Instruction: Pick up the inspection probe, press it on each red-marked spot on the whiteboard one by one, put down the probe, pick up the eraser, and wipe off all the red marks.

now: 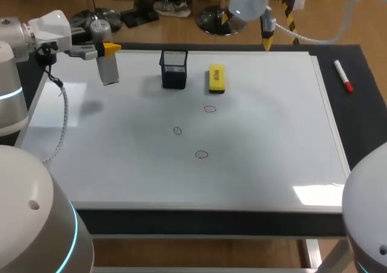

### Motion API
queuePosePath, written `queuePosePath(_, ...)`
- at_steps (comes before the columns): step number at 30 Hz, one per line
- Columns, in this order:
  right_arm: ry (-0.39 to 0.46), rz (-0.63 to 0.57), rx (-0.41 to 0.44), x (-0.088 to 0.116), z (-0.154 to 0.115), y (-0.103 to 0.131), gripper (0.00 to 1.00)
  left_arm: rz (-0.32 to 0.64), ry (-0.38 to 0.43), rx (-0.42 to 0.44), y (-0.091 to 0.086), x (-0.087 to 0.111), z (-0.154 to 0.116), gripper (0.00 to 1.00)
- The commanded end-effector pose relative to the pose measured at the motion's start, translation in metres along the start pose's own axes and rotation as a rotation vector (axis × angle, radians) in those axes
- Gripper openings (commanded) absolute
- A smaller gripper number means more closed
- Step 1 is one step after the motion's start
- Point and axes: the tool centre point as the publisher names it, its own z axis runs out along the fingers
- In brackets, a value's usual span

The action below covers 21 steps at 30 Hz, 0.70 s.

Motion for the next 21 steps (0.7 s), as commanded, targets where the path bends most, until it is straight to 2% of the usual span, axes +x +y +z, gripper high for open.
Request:
queuePosePath(1,0.262,-0.112,-0.013,-0.01,0.023,0.011,1.0,0.001,-0.002,0.002,0.0,0.0,0.0,0.0)
queuePosePath(11,0.219,-0.348,0.012,-0.013,0.056,0.036,1.0,0.001,-0.002,0.002,0.0,0.0,0.0,0.0)
queuePosePath(21,0.173,-0.479,0.013,-0.014,0.079,0.048,1.0,0.001,-0.002,0.002,0.0,0.0,0.0,0.0)
